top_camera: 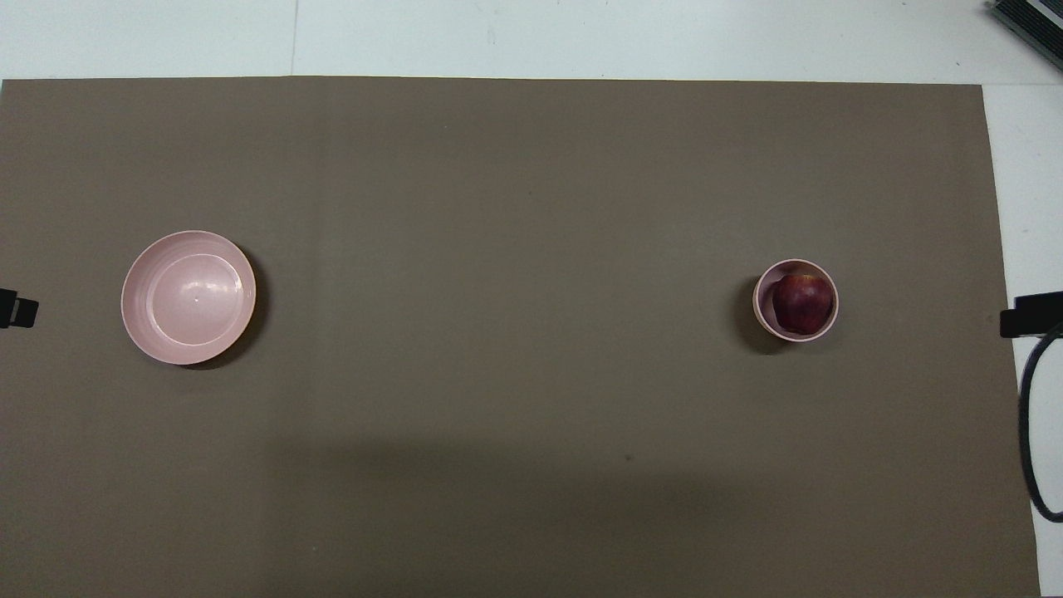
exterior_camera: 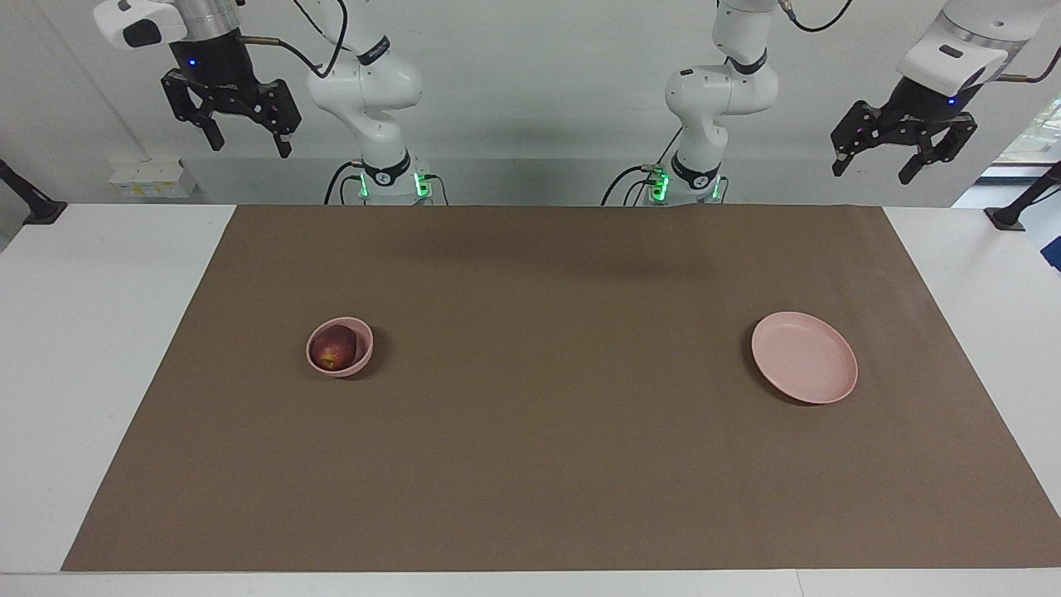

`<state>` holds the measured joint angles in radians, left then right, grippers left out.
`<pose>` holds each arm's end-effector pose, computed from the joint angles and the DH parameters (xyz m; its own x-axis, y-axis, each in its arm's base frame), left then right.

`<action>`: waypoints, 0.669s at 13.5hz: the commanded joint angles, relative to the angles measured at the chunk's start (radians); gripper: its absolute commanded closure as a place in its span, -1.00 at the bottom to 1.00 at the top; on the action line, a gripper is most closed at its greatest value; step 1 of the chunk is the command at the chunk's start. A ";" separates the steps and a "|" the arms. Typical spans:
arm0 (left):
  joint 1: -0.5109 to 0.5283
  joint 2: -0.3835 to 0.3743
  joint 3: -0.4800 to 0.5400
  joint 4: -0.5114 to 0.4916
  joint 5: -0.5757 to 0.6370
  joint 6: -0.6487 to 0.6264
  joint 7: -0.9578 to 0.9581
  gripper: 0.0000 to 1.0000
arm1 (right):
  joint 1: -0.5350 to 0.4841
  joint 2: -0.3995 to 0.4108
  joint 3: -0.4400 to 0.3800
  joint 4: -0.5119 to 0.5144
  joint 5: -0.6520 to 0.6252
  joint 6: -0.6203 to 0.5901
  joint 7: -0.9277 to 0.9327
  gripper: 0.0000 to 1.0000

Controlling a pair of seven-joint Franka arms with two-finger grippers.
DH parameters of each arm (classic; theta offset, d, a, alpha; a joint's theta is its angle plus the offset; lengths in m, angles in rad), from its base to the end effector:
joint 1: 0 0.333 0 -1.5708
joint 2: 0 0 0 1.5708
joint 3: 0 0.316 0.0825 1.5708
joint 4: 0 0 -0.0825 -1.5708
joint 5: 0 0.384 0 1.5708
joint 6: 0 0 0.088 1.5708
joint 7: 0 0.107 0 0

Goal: Move apple from plate to bowl

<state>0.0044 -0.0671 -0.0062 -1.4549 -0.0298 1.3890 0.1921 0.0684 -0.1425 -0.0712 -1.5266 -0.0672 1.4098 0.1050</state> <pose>0.5118 -0.0047 0.6980 0.9802 -0.1979 0.0068 -0.1980 -0.9798 0.0281 0.4896 -0.0128 0.7051 0.9926 -0.1177 0.0313 -0.1192 -0.9915 0.0529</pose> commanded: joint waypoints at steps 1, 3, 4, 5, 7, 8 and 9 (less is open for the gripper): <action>0.011 -0.013 -0.005 -0.004 0.005 -0.010 0.003 -1.00 | -0.025 0.009 -0.002 -0.023 0.024 -0.003 -0.017 -1.00; 0.008 -0.013 -0.005 -0.004 0.004 -0.008 0.003 -1.00 | -0.025 0.020 0.001 -0.009 0.027 0.002 -0.059 -1.00; 0.008 -0.013 -0.008 -0.004 0.004 -0.011 0.003 -1.00 | -0.032 0.023 -0.001 -0.001 0.021 0.003 -0.079 -1.00; 0.008 -0.013 -0.006 -0.005 0.004 -0.014 -0.002 -1.00 | -0.030 0.021 -0.002 -0.010 0.024 0.012 -0.093 -1.00; 0.006 -0.019 -0.006 -0.008 0.004 -0.018 0.004 -1.00 | -0.033 0.021 -0.002 -0.024 0.035 0.003 -0.091 -1.00; 0.008 -0.017 -0.005 -0.008 0.005 -0.012 0.004 -1.00 | -0.033 0.021 -0.002 -0.026 0.064 -0.011 -0.085 -1.00; 0.008 -0.017 -0.005 -0.008 0.005 -0.011 0.004 -1.00 | -0.035 0.021 -0.004 -0.026 0.073 -0.029 -0.085 -1.00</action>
<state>0.0045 -0.0681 -0.0065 -1.4550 -0.0299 1.3843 0.1921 0.0563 -0.1202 -0.0785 -1.5450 -0.0377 1.4046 0.0484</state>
